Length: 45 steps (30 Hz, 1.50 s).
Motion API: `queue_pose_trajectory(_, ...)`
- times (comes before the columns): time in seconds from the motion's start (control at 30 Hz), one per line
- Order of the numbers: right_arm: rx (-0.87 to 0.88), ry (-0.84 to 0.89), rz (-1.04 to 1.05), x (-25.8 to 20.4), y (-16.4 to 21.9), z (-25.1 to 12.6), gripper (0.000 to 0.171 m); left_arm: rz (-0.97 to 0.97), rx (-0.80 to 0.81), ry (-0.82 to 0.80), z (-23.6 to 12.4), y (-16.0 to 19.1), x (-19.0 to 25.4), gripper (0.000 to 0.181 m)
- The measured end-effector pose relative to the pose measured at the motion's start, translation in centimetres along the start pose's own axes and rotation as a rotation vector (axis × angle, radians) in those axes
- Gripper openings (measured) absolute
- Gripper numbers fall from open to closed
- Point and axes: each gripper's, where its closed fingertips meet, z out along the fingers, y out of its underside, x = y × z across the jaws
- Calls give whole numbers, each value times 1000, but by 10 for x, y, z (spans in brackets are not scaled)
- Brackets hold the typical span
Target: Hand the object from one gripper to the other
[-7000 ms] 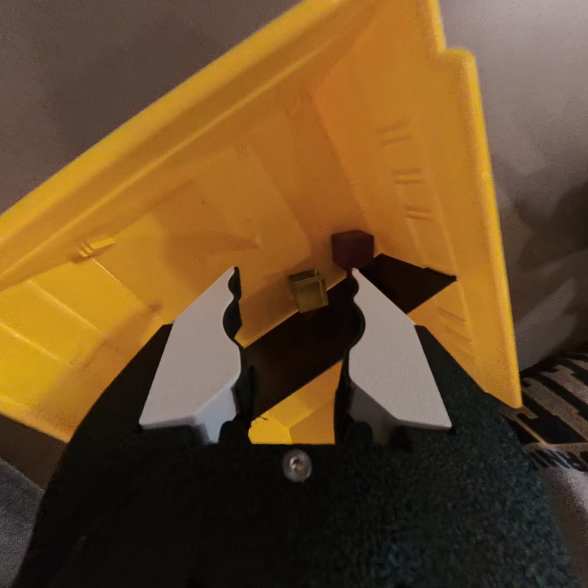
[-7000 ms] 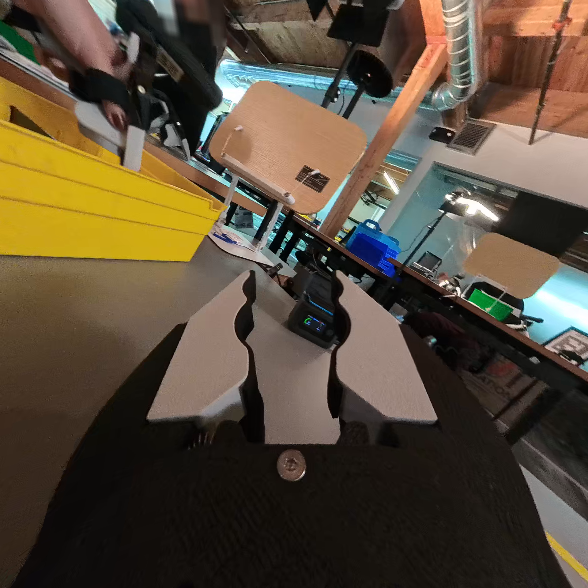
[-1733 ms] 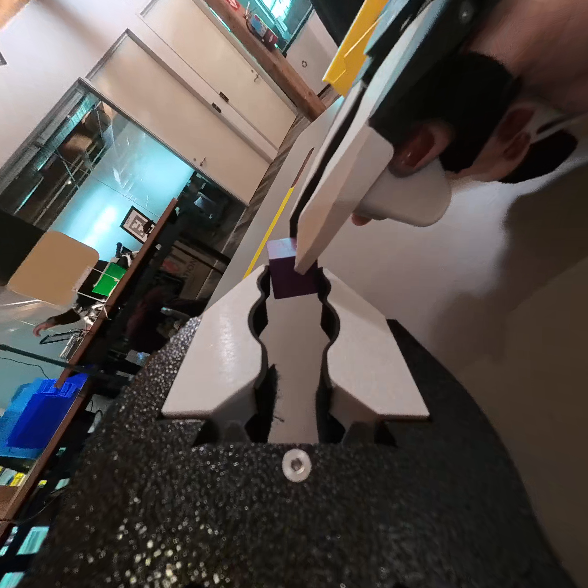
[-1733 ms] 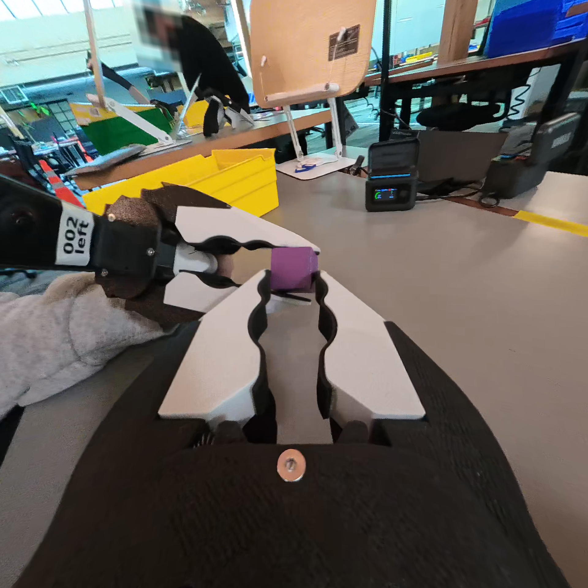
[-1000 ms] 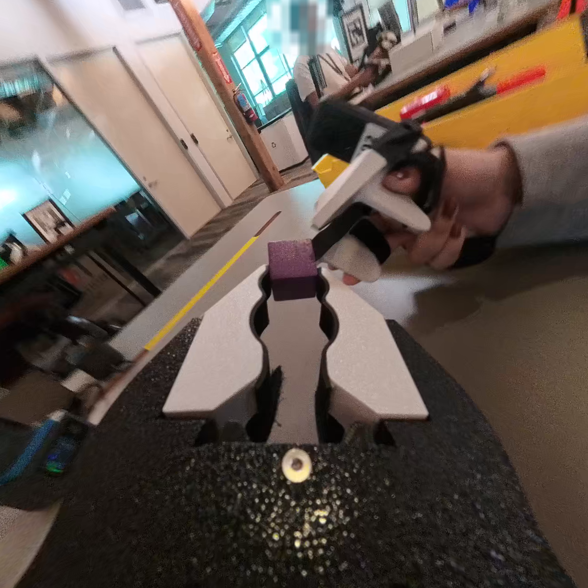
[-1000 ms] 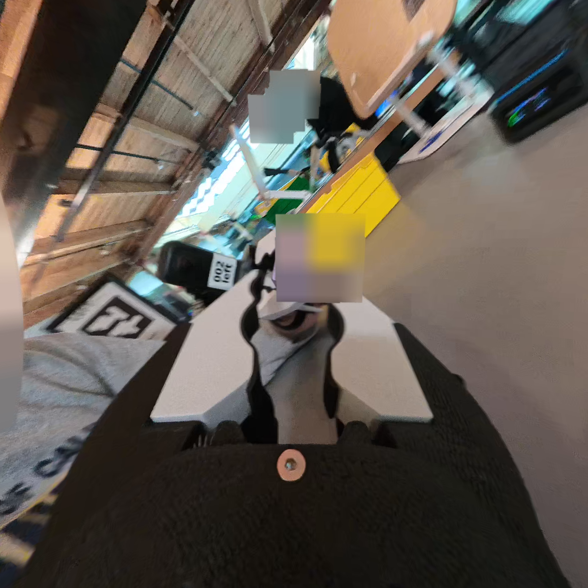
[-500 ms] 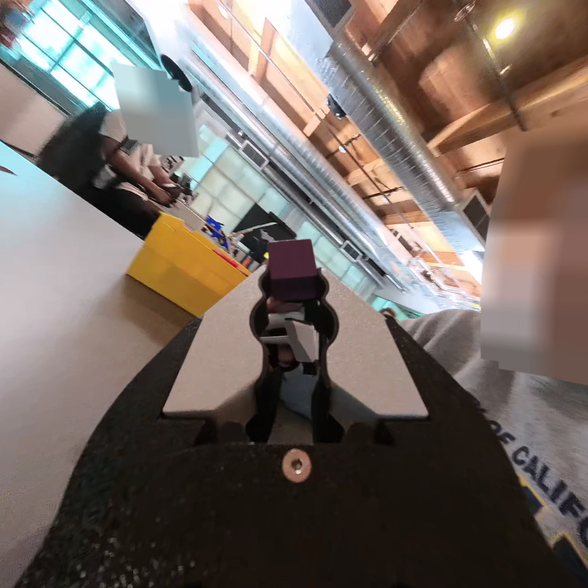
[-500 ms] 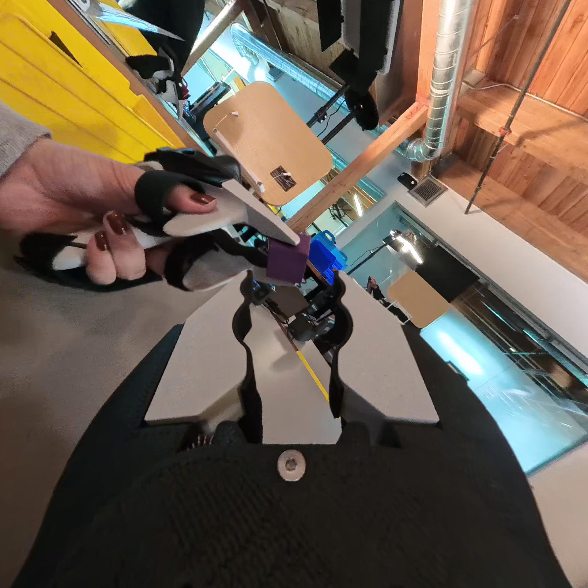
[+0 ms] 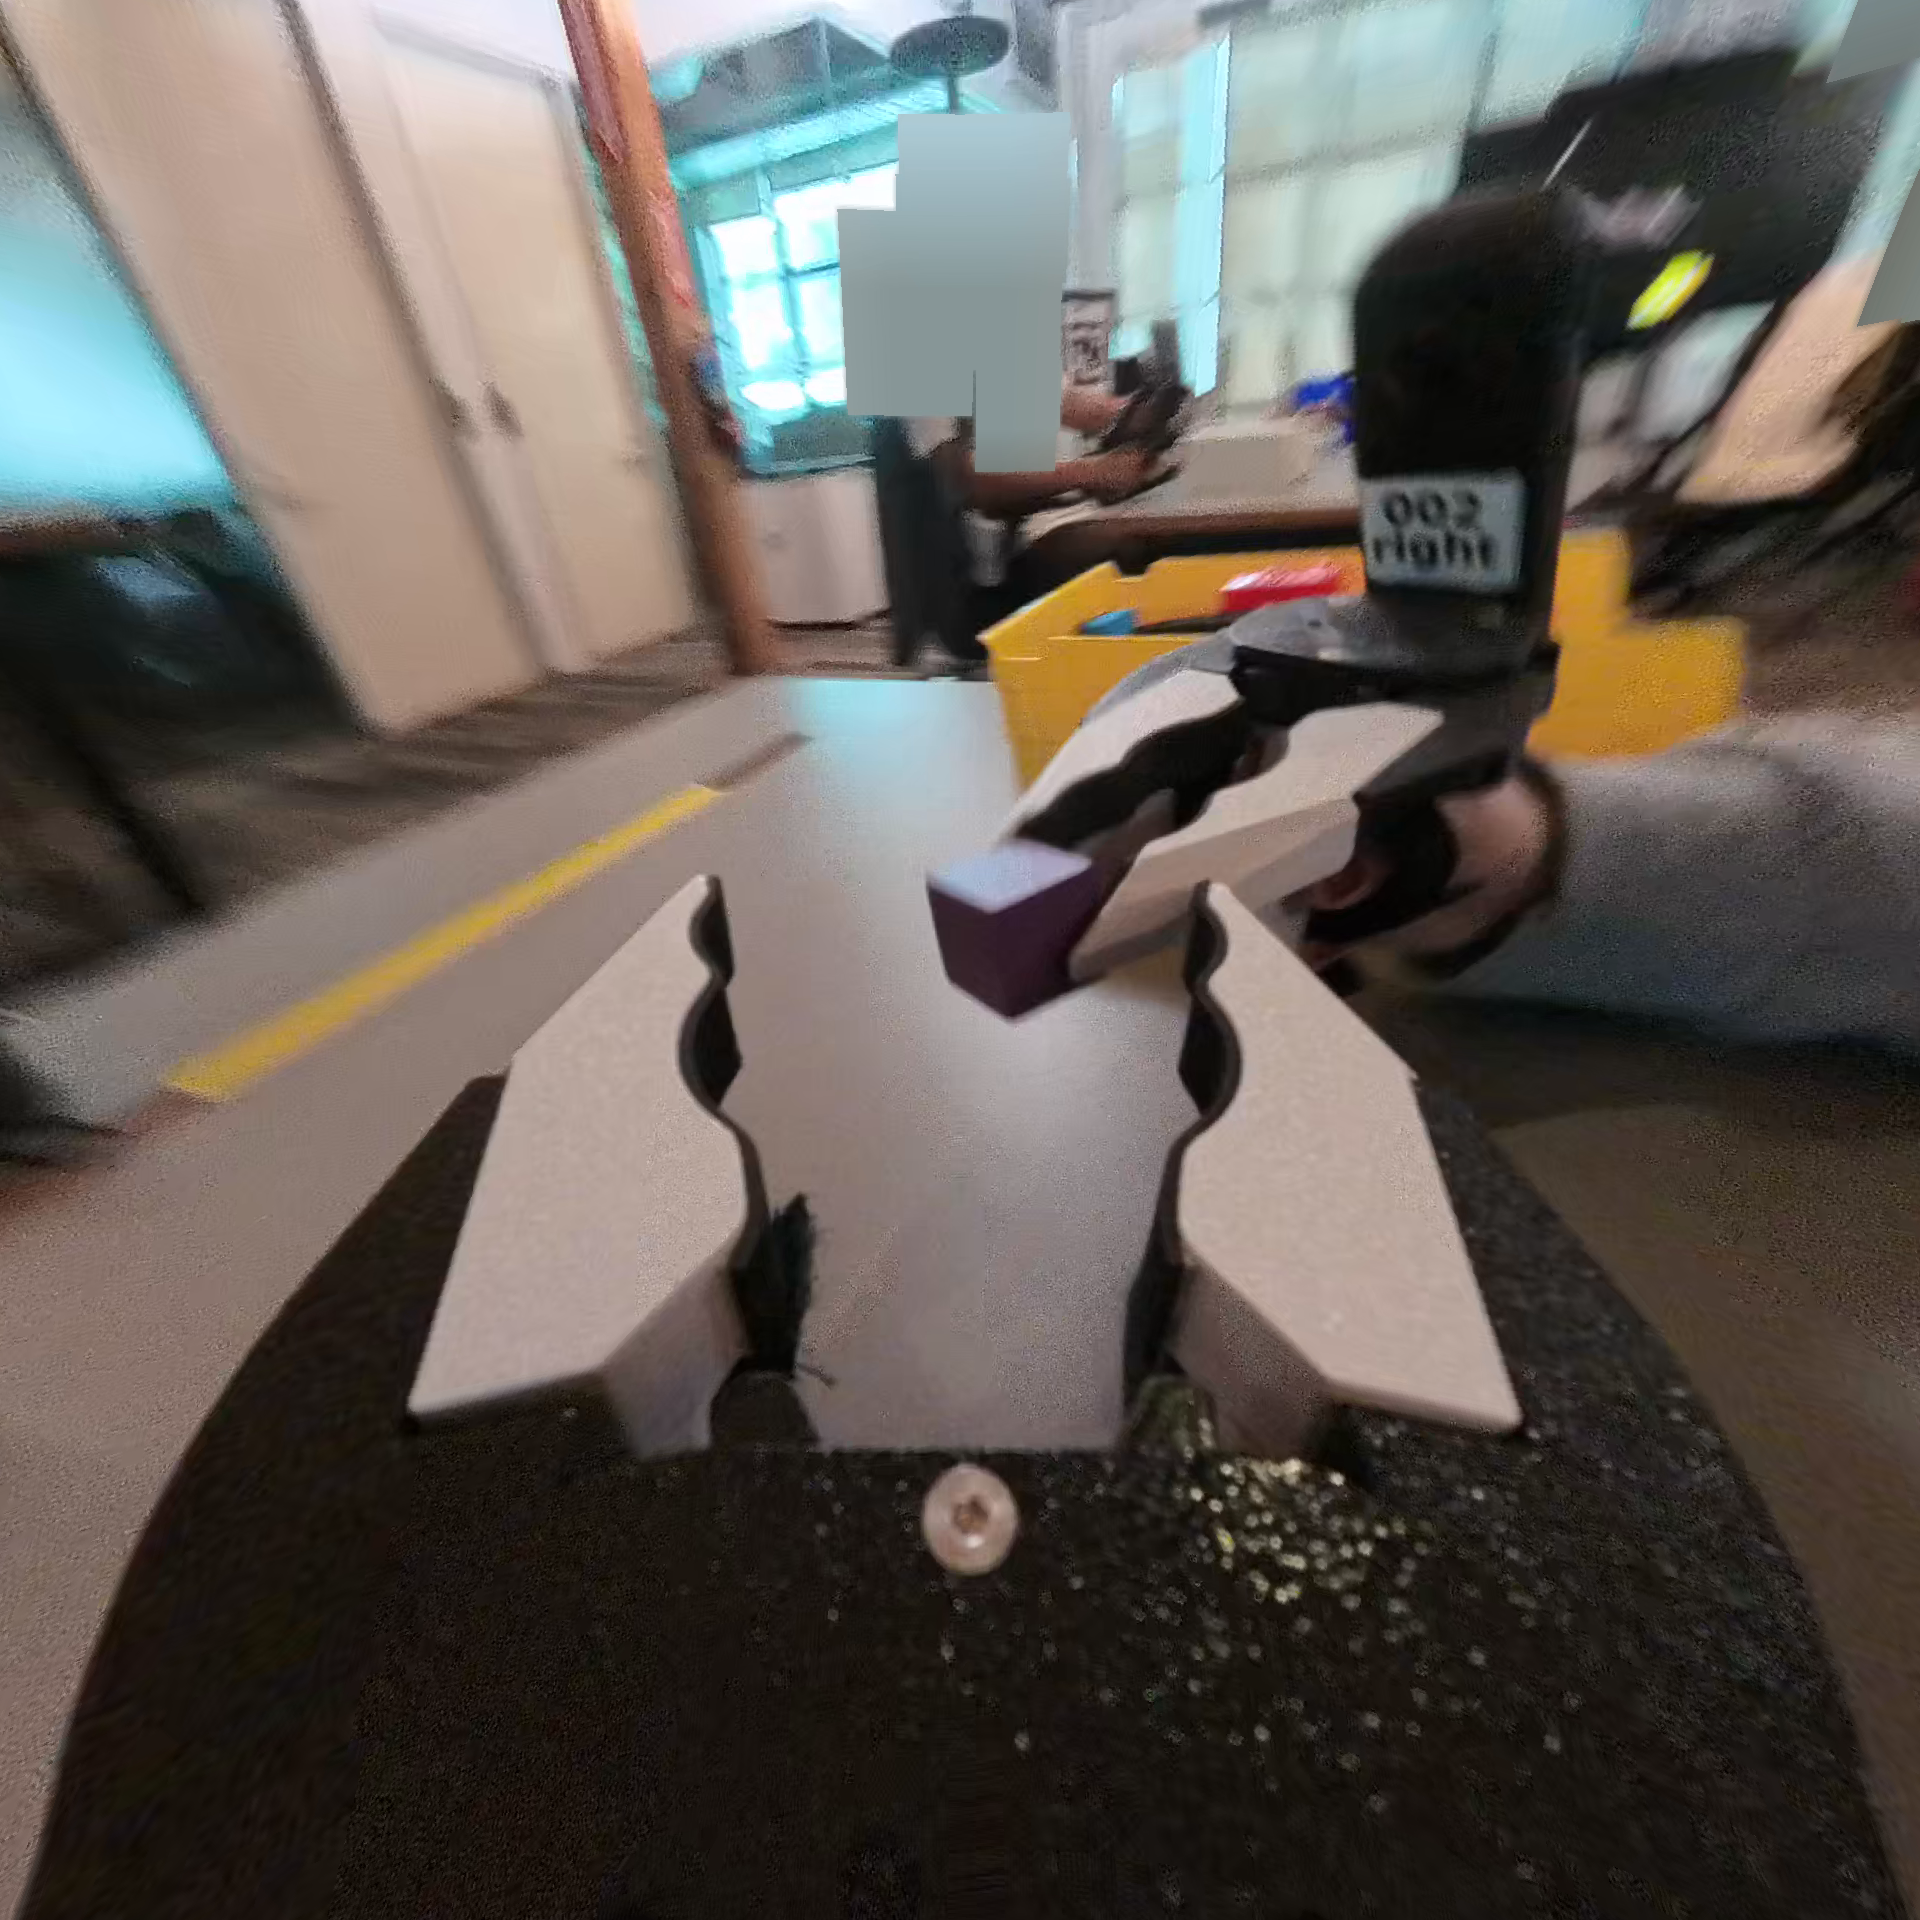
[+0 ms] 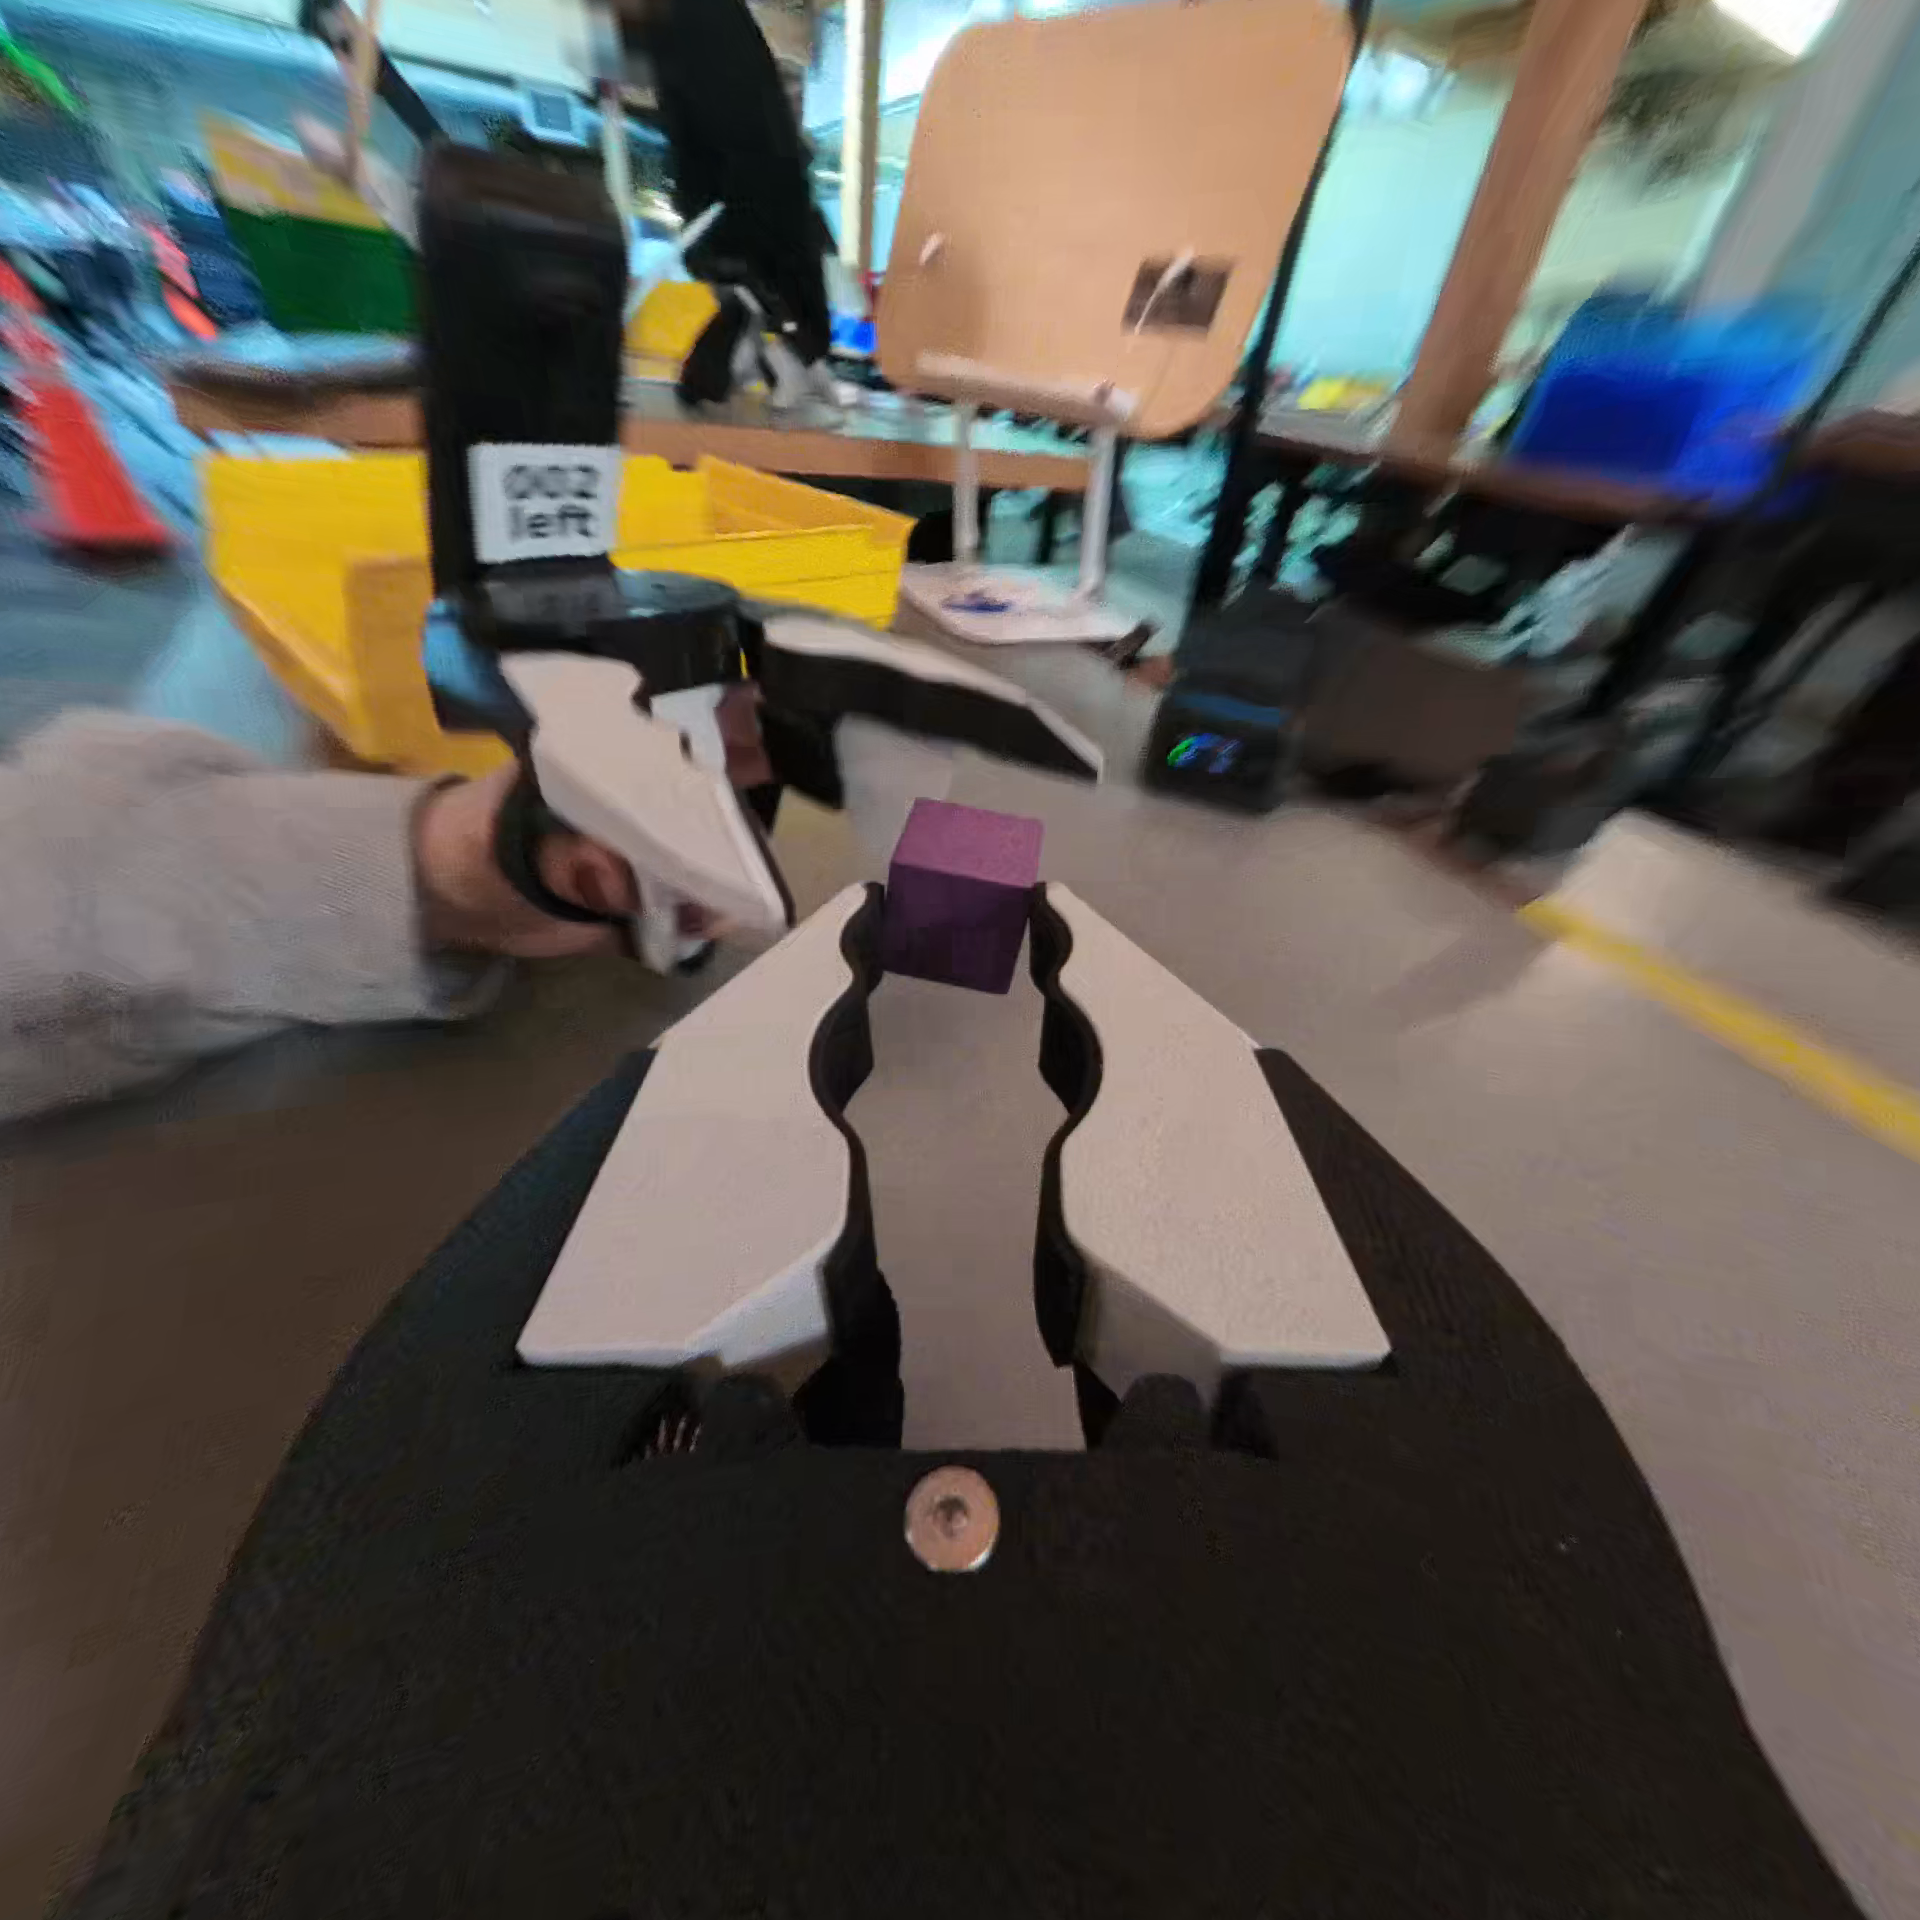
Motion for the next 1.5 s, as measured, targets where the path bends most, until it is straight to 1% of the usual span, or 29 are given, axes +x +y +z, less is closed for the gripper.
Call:
queue_pose_trajectory(0.07, -62, -87, 169, -3, 14, 1, 26, 277, -47, -67, -3, -2, 7, 76)
queue_pose_trajectory(0.1, -82, -116, 234, -3, 19, 2, 26, 373, -69, -75, -3, -1, 12, 71)
queue_pose_trajectory(0.13, -97, -142, 287, -5, 22, 2, 26, 445, -103, -62, -1, 3, 17, 74)
queue_pose_trajectory(0.27, -88, -228, 468, -8, 20, -1, 26, 568, -232, -24, 6, 28, 25, 71)
queue_pose_trajectory(0.3, -86, -259, 506, -10, 19, -2, 26, 607, -258, -23, 7, 32, 26, 66)
queue_pose_trajectory(0.37, -89, -311, 546, -15, 17, -5, 26, 666, -277, -19, 9, 35, 30, 49)
queue_pose_trajectory(0.4, -101, -318, 541, -17, 19, -5, 26, 684, -275, -48, 9, 34, 27, 38)
queue_pose_trajectory(0.43, -111, -315, 521, -17, 20, -5, 26, 684, -277, -57, 9, 34, 25, 32)
queue_pose_trajectory(0.47, -109, -300, 497, -16, 21, -4, 26, 646, -277, -55, 9, 35, 23, 31)
queue_pose_trajectory(0.53, -58, -239, 447, -9, 15, -2, 30, 490, -269, -74, 9, 33, 14, 30)
queue_pose_trajectory(0.57, -17, -205, 410, -5, 10, -2, 39, 407, -255, -91, 9, 31, 9, 30)
queue_pose_trajectory(0.6, 23, -173, 362, -1, 5, -3, 47, 317, -223, -95, 7, 27, 5, 30)
queue_pose_trajectory(0.67, 78, -102, 227, 5, -4, -6, 54, 99, -100, -59, 5, 10, 2, 30)
queue_pose_trajectory(0.73, 120, -23, 50, 7, -12, -9, 57, -127, 40, 15, -1, -7, 1, 30)
queue_pose_trajectory(0.8, 164, 64, -161, 4, -21, -12, 58, -325, 125, 74, -7, -14, -6, 29)
queue_pose_trajectory(0.93, 153, 236, -636, -7, -19, -8, 58, -704, 200, 264, -8, -15, -4, 29)
queue_pose_trajectory(1.03, 113, 291, -863, -19, -14, 0, 58, -917, 226, 424, -5, -16, 6, 29)
queue_pose_trajectory(1.13, 118, 336, -951, -22, -18, 2, 56, -1009, 176, 549, -2, -14, 23, 29)
queue_pose_trajectory(1.2, 126, 356, -957, -21, -20, 0, 47, -1018, 126, 594, 1, -11, 34, 29)
queue_pose_trajectory(1.23, 129, 365, -958, -19, -21, -1, 40, -1022, 112, 612, 1, -10, 38, 29)
queue_pose_trajectory(1.27, 133, 367, -961, -19, -21, -2, 29, -1029, 112, 625, 2, -11, 40, 28)
queue_pose_trajectory(1.3, 132, 357, -957, -19, -21, -2, 26, -1040, 113, 629, 2, -11, 40, 28)
queue_pose_trajectory(1.4, 101, 333, -895, -17, -18, 0, 25, -1046, 112, 609, 3, -8, 37, 27)
queue_pose_trajectory(1.47, 97, 319, -837, -13, -17, -1, 26, -981, 96, 576, 5, -6, 37, 27)
queue_pose_trajectory(1.5, 95, 311, -790, -11, -17, -2, 26, -914, 71, 533, 7, -2, 37, 36)
